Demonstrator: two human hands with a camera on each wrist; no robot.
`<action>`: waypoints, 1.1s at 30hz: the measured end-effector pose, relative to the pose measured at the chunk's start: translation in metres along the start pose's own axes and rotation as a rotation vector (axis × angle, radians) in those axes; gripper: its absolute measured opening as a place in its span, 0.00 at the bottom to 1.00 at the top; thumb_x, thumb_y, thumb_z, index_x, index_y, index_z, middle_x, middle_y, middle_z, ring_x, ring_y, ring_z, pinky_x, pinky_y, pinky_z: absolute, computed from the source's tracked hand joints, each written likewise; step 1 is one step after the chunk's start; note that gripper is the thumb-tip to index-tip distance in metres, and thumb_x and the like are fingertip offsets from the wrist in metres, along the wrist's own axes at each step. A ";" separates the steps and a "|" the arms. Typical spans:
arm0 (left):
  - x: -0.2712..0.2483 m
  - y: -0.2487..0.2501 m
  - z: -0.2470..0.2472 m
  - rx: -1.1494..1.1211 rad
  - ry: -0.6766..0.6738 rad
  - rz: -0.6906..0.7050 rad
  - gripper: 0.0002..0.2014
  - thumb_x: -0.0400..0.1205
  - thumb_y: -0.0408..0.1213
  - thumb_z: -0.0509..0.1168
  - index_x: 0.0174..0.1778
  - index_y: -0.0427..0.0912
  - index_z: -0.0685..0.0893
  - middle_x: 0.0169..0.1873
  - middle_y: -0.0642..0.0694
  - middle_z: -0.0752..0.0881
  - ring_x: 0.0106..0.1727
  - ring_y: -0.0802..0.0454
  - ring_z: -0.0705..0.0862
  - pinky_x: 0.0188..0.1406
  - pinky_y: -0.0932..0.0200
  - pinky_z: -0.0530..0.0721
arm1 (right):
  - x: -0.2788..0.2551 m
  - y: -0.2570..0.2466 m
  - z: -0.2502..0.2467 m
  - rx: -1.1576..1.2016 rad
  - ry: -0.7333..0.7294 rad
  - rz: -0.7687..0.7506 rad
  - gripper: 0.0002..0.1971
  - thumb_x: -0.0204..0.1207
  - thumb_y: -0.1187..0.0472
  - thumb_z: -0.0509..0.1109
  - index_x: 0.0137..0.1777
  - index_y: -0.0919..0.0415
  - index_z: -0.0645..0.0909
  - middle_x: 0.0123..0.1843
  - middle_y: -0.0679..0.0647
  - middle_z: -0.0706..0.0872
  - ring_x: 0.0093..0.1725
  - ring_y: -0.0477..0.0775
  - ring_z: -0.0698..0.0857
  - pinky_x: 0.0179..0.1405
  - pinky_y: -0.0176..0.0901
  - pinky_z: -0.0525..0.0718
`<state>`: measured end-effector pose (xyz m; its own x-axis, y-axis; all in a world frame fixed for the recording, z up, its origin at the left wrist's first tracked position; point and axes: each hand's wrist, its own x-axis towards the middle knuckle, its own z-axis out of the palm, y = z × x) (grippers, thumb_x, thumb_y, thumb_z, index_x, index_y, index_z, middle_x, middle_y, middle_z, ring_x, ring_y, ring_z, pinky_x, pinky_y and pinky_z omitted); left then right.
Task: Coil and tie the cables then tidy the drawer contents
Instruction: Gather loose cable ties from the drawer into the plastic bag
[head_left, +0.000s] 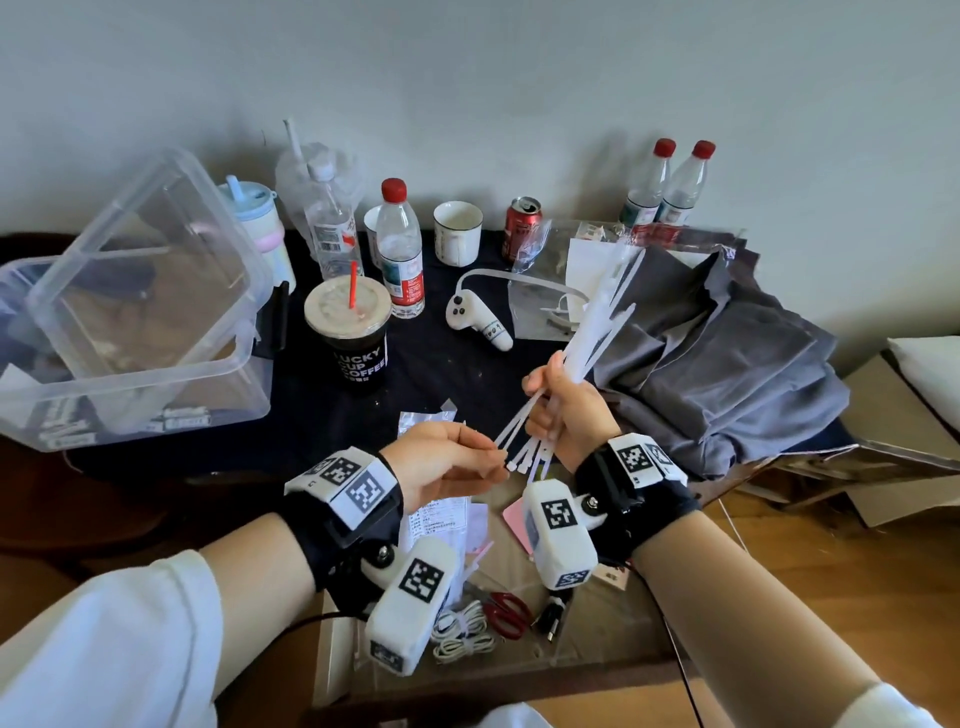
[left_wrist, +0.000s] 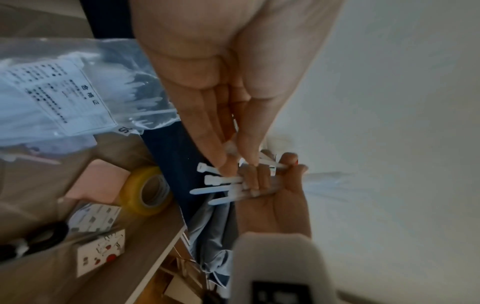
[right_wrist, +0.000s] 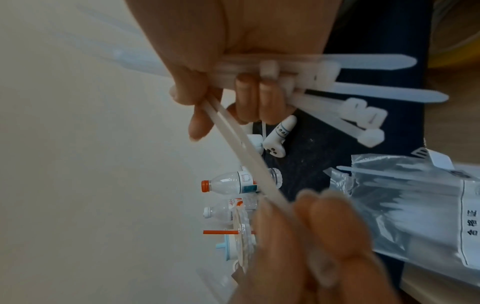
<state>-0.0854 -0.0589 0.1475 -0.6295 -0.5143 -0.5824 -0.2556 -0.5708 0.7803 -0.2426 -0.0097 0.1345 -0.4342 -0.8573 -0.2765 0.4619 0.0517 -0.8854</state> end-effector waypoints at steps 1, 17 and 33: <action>0.000 0.000 0.001 0.041 -0.010 -0.009 0.07 0.74 0.23 0.71 0.39 0.37 0.80 0.30 0.42 0.88 0.32 0.52 0.89 0.31 0.63 0.87 | 0.000 0.000 0.001 0.008 -0.027 0.004 0.24 0.85 0.50 0.52 0.28 0.61 0.69 0.31 0.55 0.72 0.17 0.43 0.66 0.14 0.31 0.62; 0.003 0.061 -0.003 0.238 0.165 0.498 0.08 0.76 0.34 0.72 0.49 0.46 0.82 0.44 0.49 0.85 0.48 0.55 0.85 0.43 0.62 0.83 | -0.020 -0.003 0.004 -0.185 -0.268 0.106 0.22 0.86 0.51 0.49 0.30 0.60 0.65 0.18 0.45 0.61 0.15 0.42 0.60 0.16 0.32 0.68; 0.002 0.081 0.007 0.335 -0.027 0.668 0.08 0.73 0.24 0.71 0.42 0.41 0.86 0.30 0.59 0.89 0.37 0.66 0.87 0.40 0.72 0.83 | -0.032 0.002 0.003 -0.387 -0.452 0.190 0.21 0.82 0.51 0.53 0.29 0.61 0.66 0.18 0.43 0.59 0.17 0.40 0.58 0.17 0.31 0.59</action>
<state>-0.1122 -0.1018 0.2110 -0.7455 -0.6652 0.0422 -0.0197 0.0852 0.9962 -0.2255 0.0165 0.1430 0.0376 -0.9425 -0.3321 0.1485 0.3339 -0.9308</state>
